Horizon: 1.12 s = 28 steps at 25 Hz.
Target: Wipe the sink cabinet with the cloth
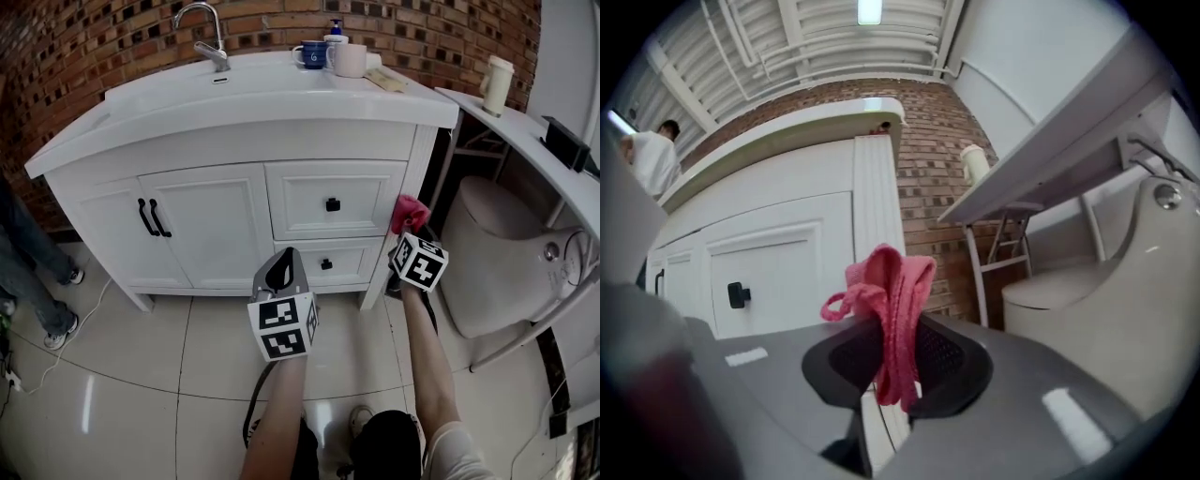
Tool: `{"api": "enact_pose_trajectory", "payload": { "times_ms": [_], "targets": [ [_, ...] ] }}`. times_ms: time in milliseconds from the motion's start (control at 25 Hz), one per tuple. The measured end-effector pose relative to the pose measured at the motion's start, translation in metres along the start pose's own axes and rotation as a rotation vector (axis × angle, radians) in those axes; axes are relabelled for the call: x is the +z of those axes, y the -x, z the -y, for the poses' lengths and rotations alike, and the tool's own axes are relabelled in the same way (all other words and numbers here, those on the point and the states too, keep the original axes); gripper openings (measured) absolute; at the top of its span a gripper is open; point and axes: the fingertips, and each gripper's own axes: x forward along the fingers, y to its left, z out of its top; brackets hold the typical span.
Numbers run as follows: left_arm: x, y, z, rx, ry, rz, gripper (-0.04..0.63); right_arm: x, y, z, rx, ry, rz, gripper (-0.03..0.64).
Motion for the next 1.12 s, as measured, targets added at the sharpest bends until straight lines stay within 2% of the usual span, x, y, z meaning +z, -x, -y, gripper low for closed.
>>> {"api": "enact_pose_trajectory", "payload": {
  "times_ms": [80,160,280,400,480,560,800,920,1120],
  "targets": [
    [0.006,0.001,0.003,-0.007,0.022,0.021,0.015,0.002,0.008,0.0,0.009,-0.041,0.013,0.063],
    [0.015,0.003,0.005,-0.01,0.032,0.046,0.015,0.001,0.021,-0.027,0.082,-0.066,0.04,0.063],
    [0.023,0.009,0.0,0.004,0.041,0.074,0.015,-0.024,0.038,-0.104,0.27,-0.088,0.031,0.063],
    [0.026,0.015,-0.004,0.015,0.083,0.091,0.014,-0.066,0.049,-0.194,0.462,0.002,-0.037,0.063],
    [0.028,0.018,-0.006,0.022,0.079,0.09,0.015,-0.086,0.054,-0.243,0.554,0.051,-0.062,0.063],
    [0.031,0.02,-0.014,0.047,0.045,0.085,0.014,-0.099,0.049,-0.273,0.602,0.043,-0.078,0.063],
    [0.052,0.029,-0.042,0.088,0.086,0.15,0.014,-0.123,0.025,-0.293,0.618,0.07,-0.089,0.063],
    [0.054,0.034,-0.047,0.106,0.081,0.157,0.014,-0.122,0.013,-0.267,0.561,0.086,-0.077,0.063],
    [0.045,0.029,-0.039,0.104,0.08,0.14,0.014,-0.108,0.004,-0.198,0.439,0.081,-0.047,0.063]
  ]
}}
